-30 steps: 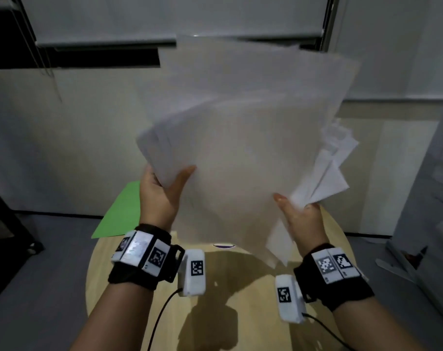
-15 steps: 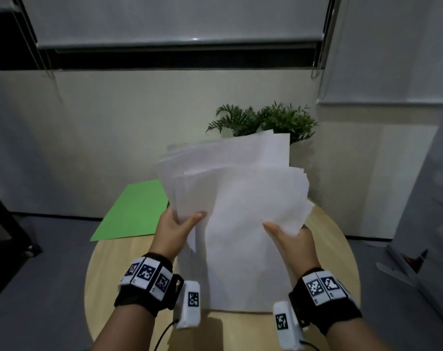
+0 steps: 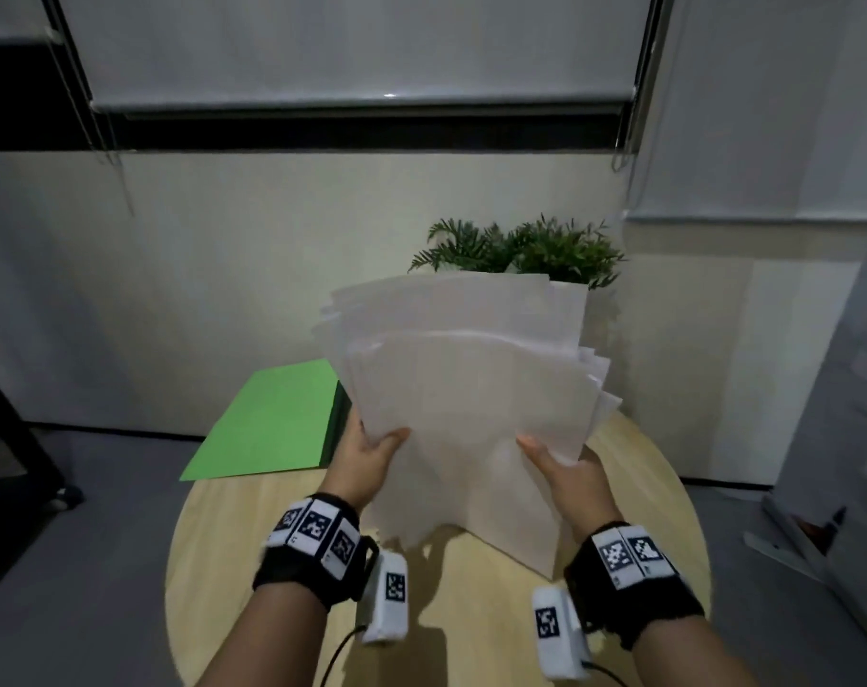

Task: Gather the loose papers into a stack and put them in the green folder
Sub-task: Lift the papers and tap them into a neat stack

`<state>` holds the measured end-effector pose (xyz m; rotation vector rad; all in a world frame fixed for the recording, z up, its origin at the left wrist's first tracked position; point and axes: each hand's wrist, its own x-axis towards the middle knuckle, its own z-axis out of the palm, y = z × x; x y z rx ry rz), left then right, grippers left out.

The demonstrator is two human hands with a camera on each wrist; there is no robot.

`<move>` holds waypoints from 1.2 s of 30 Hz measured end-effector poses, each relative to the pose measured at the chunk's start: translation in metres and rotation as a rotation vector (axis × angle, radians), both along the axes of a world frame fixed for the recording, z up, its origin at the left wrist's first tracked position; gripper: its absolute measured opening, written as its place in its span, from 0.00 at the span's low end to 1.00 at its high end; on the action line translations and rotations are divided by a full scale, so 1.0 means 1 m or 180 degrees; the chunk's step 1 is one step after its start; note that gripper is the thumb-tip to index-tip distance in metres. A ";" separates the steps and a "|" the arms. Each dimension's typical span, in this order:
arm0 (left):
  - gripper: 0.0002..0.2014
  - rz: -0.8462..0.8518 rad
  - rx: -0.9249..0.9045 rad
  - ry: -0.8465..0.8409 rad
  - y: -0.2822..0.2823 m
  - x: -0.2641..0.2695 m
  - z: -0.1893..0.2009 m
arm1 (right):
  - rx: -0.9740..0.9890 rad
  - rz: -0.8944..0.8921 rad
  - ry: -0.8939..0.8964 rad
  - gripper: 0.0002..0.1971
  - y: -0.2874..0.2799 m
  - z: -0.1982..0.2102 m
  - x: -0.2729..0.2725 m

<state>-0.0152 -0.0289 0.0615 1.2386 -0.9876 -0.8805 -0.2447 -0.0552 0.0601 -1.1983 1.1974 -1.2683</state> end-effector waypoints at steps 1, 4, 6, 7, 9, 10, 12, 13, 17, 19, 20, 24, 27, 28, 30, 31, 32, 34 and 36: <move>0.25 0.0058 -0.0020 0.0009 -0.002 0.000 -0.002 | -0.0057 -0.0056 -0.0007 0.08 -0.002 0.000 0.002; 0.14 0.0033 -0.0092 -0.0128 -0.001 0.005 0.002 | -0.0213 -0.0173 -0.0141 0.07 -0.003 0.010 -0.002; 0.13 -0.0024 -0.0201 -0.0095 0.003 0.011 0.006 | -0.0312 -0.0220 -0.0223 0.08 -0.002 0.015 -0.005; 0.16 -0.0061 -0.0209 -0.0082 0.006 0.014 0.005 | -0.0351 -0.0259 -0.0230 0.09 -0.001 0.015 -0.005; 0.24 -0.0147 -0.0015 -0.0120 0.011 0.017 -0.008 | -0.0449 -0.0313 -0.0155 0.13 0.001 0.004 -0.004; 0.26 -0.0174 0.0121 -0.0236 0.013 0.019 -0.018 | -0.0512 -0.0331 -0.0090 0.13 0.004 -0.002 -0.002; 0.19 -0.0165 0.0240 -0.0410 0.014 0.020 -0.035 | -0.0626 -0.0359 0.0138 0.12 0.010 -0.009 -0.001; 0.14 -0.0139 0.0245 -0.0408 0.015 0.019 -0.039 | -0.0647 -0.0356 0.0219 0.12 0.011 -0.012 -0.001; 0.10 -0.0114 0.0182 0.0003 0.017 0.008 -0.039 | -0.0708 -0.0379 0.0399 0.18 0.017 -0.017 0.006; 0.11 -0.0160 0.0117 0.0148 0.016 0.002 -0.034 | -0.0783 -0.0475 0.0319 0.13 0.017 -0.011 0.009; 0.12 -0.0195 0.0071 0.0219 0.015 0.001 -0.030 | -0.0827 -0.0477 0.0271 0.09 0.017 -0.007 0.009; 0.11 -0.0223 0.0014 0.0231 0.013 0.005 -0.028 | -0.0923 -0.0478 0.0270 0.07 0.017 -0.010 0.005; 0.09 -0.0226 0.0190 -0.0052 0.014 0.007 -0.029 | -0.0788 -0.0371 0.0348 0.12 0.018 -0.017 0.003; 0.10 -0.0232 0.0228 -0.0076 0.013 0.007 -0.030 | -0.0773 -0.0332 0.0328 0.12 0.018 -0.018 0.003; 0.14 -0.0250 0.0281 -0.0065 0.009 0.005 -0.031 | -0.0783 -0.0232 0.0310 0.15 0.020 -0.018 0.008; 0.16 -0.0262 0.0279 -0.0076 0.009 0.004 -0.031 | -0.0795 -0.0204 0.0322 0.17 0.021 -0.017 0.011; 0.17 -0.0259 0.0277 -0.0116 0.008 0.003 -0.032 | -0.0806 -0.0197 0.0324 0.19 0.021 -0.018 0.013; 0.18 -0.0226 0.0273 -0.0212 0.008 0.003 -0.032 | -0.0784 -0.0253 0.0271 0.20 0.020 -0.017 0.013; 0.17 -0.0229 0.0275 -0.0248 0.011 0.005 -0.031 | -0.0711 -0.0280 0.0216 0.18 0.015 -0.020 0.007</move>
